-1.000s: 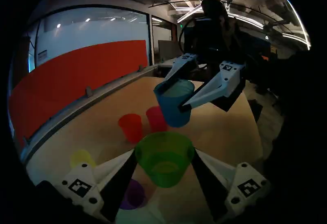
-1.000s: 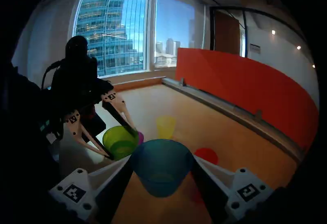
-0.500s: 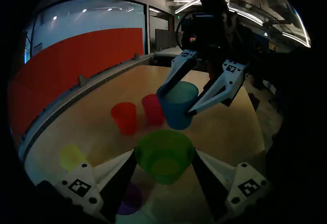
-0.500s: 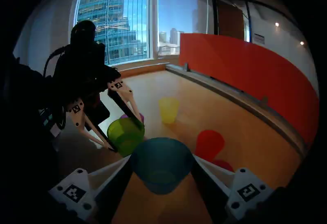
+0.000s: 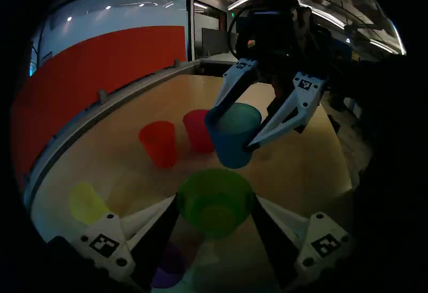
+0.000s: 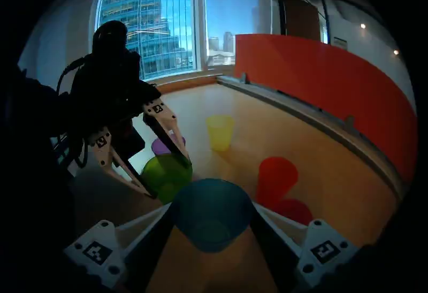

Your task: Pour water

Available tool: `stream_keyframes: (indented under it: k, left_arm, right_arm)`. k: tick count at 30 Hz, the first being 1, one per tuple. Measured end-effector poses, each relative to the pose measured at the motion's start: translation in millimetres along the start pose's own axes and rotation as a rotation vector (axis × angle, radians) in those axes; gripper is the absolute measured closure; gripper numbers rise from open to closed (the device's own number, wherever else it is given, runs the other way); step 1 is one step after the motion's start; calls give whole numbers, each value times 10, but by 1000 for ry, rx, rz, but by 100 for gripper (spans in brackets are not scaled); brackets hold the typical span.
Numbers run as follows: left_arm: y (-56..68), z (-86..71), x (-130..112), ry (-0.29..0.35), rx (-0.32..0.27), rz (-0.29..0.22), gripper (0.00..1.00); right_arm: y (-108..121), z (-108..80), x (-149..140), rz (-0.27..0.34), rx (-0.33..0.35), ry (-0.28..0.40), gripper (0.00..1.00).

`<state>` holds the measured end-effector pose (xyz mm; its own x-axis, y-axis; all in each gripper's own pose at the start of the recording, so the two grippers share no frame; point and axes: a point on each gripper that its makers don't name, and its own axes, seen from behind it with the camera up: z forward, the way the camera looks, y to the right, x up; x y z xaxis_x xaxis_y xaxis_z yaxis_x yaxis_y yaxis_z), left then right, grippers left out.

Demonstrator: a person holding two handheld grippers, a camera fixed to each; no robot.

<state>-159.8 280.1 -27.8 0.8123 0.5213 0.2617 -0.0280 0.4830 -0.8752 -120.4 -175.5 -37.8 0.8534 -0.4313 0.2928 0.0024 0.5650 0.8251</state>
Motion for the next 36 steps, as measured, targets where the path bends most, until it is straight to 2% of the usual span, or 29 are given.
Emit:
stream_keyframes:
  k: [14,28,32,34,36]
  left_arm:
    - [12,115,-145,-38,-6,11,11]
    - [36,130,-219,-50,-9,15,11]
    - [28,125,-222,-52,-5,20,9]
    - [9,122,-214,-51,4,24,4]
    - [-5,119,-208,-51,10,29,2]
  right_arm:
    - [43,55,-143,-6,-8,-19,6]
    - [25,85,-218,-10,-8,-30,6]
    - [6,106,-251,-13,-6,-38,6]
    - [-9,115,-255,-14,-4,-38,6]
    - [-23,122,-255,-15,-3,-39,6]
